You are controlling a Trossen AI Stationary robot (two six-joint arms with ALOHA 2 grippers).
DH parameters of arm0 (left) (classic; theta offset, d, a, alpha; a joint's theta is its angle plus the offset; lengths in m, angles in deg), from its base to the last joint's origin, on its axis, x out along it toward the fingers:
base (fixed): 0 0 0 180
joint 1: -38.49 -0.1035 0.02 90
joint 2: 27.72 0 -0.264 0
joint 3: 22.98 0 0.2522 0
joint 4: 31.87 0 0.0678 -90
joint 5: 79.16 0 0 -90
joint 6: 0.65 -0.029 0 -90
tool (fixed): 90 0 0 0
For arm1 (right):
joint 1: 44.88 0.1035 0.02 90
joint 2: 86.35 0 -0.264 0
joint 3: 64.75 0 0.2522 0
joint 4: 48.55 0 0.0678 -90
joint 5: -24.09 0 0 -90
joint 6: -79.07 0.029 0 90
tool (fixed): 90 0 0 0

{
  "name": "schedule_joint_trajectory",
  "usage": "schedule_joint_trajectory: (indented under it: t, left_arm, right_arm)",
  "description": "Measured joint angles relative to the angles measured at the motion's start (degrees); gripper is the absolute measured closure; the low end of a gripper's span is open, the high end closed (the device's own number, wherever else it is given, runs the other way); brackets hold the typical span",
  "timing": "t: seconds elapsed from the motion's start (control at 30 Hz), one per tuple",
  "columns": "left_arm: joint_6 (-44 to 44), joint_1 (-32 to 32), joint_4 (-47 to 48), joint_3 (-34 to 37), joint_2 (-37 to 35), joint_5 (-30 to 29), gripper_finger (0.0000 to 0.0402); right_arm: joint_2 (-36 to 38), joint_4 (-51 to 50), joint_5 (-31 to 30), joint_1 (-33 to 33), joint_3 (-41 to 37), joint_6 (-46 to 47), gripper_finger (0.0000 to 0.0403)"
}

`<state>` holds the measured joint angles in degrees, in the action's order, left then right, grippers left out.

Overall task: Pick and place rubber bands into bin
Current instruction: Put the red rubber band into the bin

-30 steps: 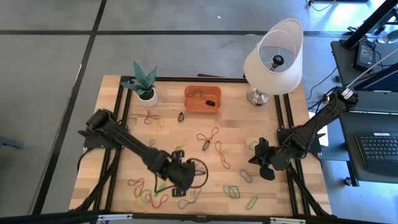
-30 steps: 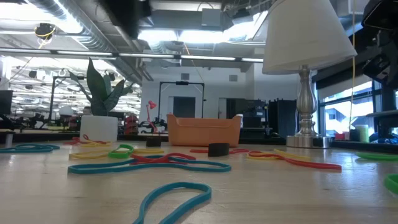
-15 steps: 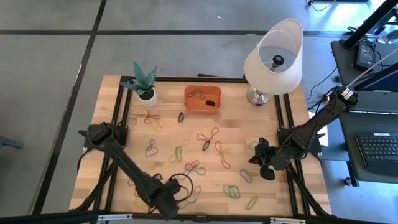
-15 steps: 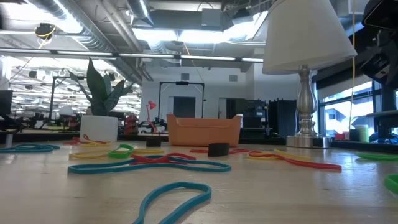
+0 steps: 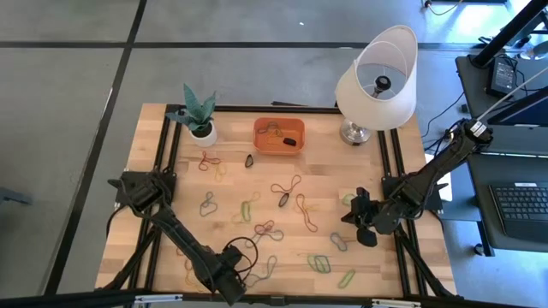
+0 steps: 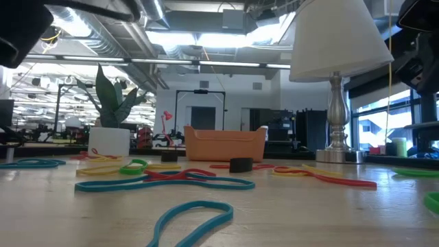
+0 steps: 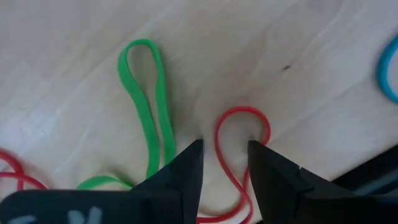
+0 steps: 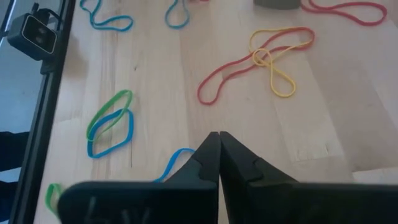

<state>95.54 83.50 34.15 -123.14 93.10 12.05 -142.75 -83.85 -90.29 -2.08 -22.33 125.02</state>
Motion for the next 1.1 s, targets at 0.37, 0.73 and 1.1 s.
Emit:
schedule_joint_trajectory:
  t: [0.37, 0.73, 1.1]
  left_arm:
    - [2.1, -1.3, 0.7, -0.1, 0.8, 2.4, 0.0339]
    - [1.7, -3.9, 5.8, -3.7, -3.3, 10.1, 0.0399]
    - [-9.0, -6.6, 16.1, -12.0, -12.5, -6.3, 0.0399]
  right_arm:
    - [0.0, -0.1, -0.2, 0.0, 0.0, -0.9, 0.0397]
    - [0.0, -0.1, -0.2, 0.0, 0.0, -2.7, 0.0397]
    - [0.0, -0.1, -0.2, 0.0, 0.0, -4.2, 0.0397]
